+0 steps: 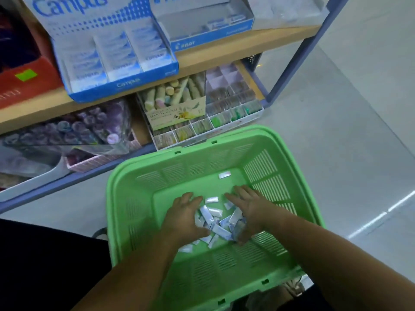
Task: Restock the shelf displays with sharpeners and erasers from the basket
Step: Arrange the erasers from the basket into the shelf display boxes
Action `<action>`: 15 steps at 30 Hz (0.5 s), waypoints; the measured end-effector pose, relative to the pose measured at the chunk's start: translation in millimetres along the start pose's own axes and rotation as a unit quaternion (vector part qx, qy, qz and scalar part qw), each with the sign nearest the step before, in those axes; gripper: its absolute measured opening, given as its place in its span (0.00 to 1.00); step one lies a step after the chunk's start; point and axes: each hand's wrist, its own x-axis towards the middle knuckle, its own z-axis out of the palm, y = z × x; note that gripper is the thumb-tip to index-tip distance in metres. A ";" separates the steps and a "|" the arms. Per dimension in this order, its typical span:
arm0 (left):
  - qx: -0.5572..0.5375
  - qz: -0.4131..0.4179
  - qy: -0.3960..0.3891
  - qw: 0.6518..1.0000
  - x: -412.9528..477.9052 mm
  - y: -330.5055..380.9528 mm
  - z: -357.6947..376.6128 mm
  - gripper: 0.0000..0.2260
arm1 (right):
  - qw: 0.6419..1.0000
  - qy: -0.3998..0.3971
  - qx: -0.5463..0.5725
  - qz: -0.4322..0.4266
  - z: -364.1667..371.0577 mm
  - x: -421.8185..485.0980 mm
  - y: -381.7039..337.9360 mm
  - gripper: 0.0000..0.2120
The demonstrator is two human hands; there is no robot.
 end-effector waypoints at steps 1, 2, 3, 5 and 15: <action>0.035 0.016 -0.009 0.999 1.6 2.1 5.9 0.51 | 1.000 0.001 -0.024 0.000 4.4 4.8 3.2 0.67; 0.079 0.026 -0.017 0.996 2.6 4.9 11.6 0.54 | 0.999 0.006 -0.043 -0.002 6.5 8.2 5.5 0.68; 0.124 0.032 -0.022 0.991 3.5 6.9 16.5 0.56 | 0.998 0.012 -0.058 -0.008 6.7 10.4 7.3 0.67; 0.180 0.029 -0.024 0.983 4.4 9.2 24.2 0.58 | 0.996 0.024 -0.083 -0.024 5.1 12.9 7.9 0.62; 0.190 0.005 0.019 0.982 17.7 20.1 40.9 0.53 | 0.997 0.043 -0.056 -0.033 -2.4 25.5 8.0 0.52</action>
